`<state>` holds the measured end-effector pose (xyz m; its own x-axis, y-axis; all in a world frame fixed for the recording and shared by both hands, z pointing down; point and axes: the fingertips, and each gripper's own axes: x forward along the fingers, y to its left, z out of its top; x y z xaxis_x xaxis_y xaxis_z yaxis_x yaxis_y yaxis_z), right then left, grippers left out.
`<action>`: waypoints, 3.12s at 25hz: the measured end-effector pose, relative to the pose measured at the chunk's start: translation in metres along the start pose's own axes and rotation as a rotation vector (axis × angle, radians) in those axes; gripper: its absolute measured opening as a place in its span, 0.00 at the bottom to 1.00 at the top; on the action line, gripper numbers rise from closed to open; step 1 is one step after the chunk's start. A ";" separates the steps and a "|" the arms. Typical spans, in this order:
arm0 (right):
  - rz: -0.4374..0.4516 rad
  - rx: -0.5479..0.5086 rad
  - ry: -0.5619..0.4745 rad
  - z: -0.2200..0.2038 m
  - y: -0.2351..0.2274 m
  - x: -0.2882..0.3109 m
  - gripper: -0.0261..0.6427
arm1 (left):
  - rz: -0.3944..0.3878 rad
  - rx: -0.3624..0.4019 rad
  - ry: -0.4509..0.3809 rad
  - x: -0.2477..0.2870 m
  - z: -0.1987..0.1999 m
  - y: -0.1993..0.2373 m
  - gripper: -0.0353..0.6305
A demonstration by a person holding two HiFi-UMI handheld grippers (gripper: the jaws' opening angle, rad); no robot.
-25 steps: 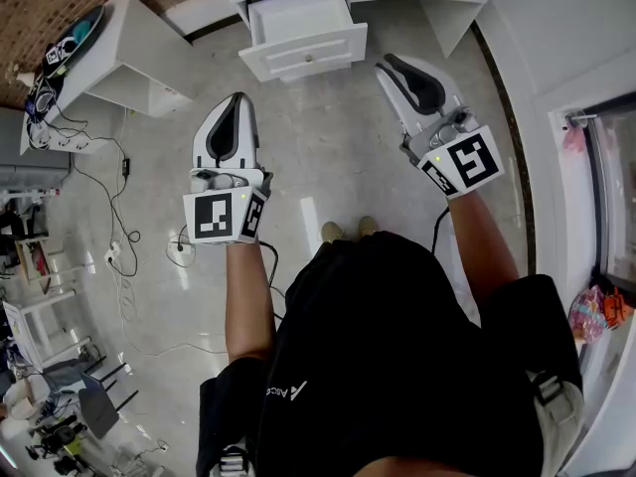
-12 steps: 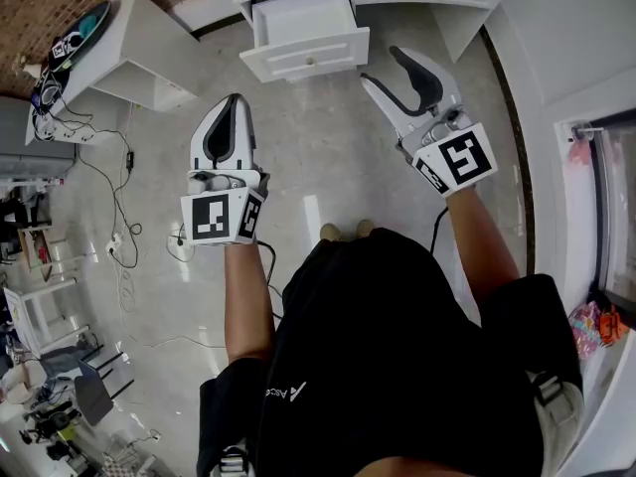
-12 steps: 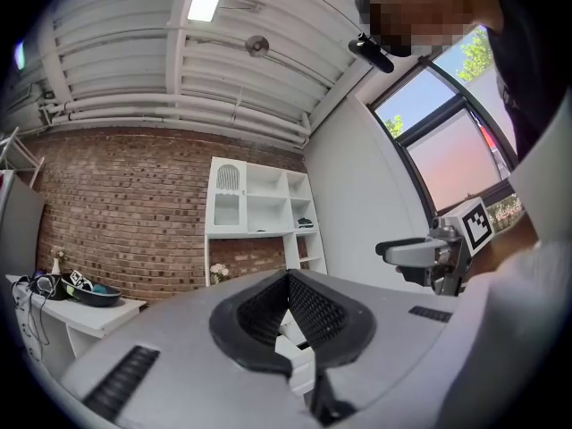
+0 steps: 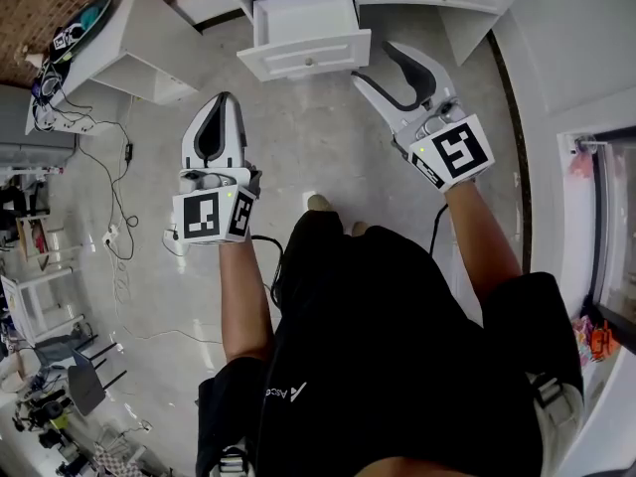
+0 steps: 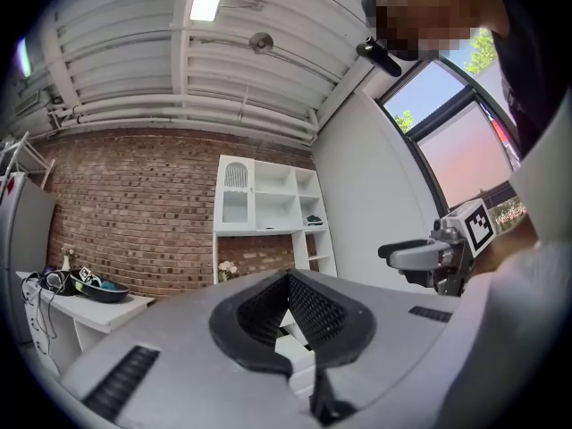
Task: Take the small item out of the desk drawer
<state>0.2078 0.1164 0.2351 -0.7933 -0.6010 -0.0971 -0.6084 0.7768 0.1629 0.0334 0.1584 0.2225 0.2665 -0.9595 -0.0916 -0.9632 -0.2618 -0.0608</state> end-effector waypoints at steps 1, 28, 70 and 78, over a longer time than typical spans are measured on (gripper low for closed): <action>0.004 -0.002 0.004 -0.002 -0.002 0.004 0.38 | 0.004 -0.001 -0.001 0.003 -0.002 0.003 0.05; 0.160 0.001 0.359 -0.159 -0.051 0.348 0.38 | -0.047 -0.044 0.011 0.199 -0.118 0.290 0.05; 0.781 0.019 1.353 -0.578 -0.003 0.459 0.38 | 0.011 -0.117 0.218 0.331 -0.318 0.410 0.05; 0.786 0.010 1.429 -0.609 0.012 0.448 0.37 | 0.033 -0.123 0.232 0.332 -0.328 0.415 0.05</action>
<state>-0.1418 -0.2580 0.7917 -0.2293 0.2497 0.9408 -0.0917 0.9567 -0.2762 -0.2885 -0.3033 0.4926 0.2337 -0.9623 0.1394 -0.9719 -0.2273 0.0609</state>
